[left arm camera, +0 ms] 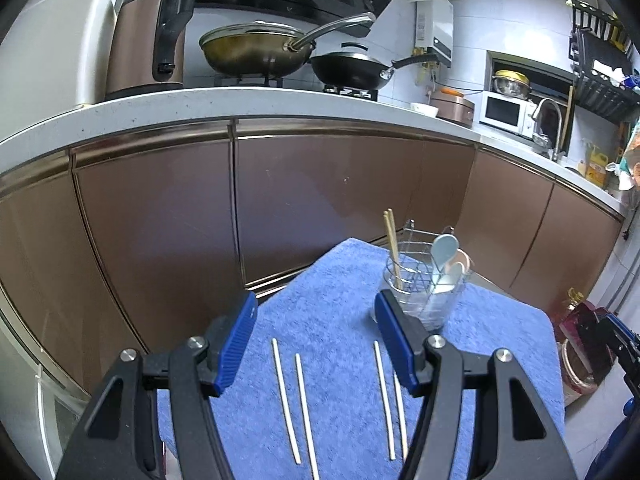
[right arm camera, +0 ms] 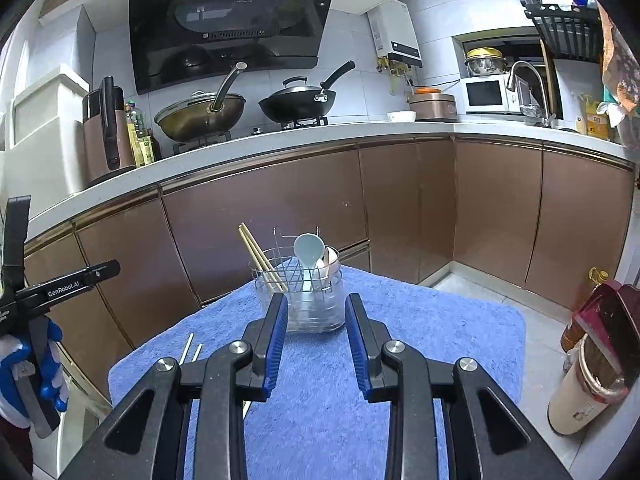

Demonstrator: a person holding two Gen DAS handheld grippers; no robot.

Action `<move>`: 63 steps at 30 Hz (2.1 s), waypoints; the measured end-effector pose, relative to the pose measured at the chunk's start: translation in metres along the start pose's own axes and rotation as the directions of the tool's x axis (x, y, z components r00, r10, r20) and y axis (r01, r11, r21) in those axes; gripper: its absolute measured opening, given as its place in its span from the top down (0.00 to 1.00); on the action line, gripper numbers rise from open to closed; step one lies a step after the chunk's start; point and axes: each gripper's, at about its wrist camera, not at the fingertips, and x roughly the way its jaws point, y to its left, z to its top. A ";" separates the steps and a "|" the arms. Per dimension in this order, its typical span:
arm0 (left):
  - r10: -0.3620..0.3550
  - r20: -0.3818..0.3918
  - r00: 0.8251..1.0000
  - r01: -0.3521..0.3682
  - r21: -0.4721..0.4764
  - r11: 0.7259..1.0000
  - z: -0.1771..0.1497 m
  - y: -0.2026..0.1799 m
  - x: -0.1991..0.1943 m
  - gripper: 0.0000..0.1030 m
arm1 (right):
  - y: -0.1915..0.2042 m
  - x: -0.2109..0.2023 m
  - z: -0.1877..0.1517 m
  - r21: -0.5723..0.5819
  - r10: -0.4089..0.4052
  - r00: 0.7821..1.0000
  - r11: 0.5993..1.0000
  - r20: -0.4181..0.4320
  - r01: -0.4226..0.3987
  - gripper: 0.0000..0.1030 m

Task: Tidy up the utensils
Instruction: 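Open both tools and back away from the holder toward the loose chopsticks, then grasp a chopstick with the left tool while the right tool grasps another chopstick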

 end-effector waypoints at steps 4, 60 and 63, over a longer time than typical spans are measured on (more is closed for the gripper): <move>-0.028 -0.001 1.000 0.028 0.006 1.000 -0.005 -0.004 -0.008 0.42 | 0.006 -0.011 -0.001 -0.005 -0.006 1.000 1.000 0.008 0.006 0.73; -0.096 -0.219 0.971 0.076 -0.095 0.993 -0.029 0.030 0.052 0.42 | 0.002 0.029 -0.009 -0.035 0.007 0.994 0.999 -0.112 -0.011 0.72; -0.117 -0.250 0.961 0.089 -0.121 0.989 -0.029 0.036 0.063 0.43 | -0.002 0.040 -0.008 -0.030 0.015 0.991 0.999 -0.132 -0.019 0.72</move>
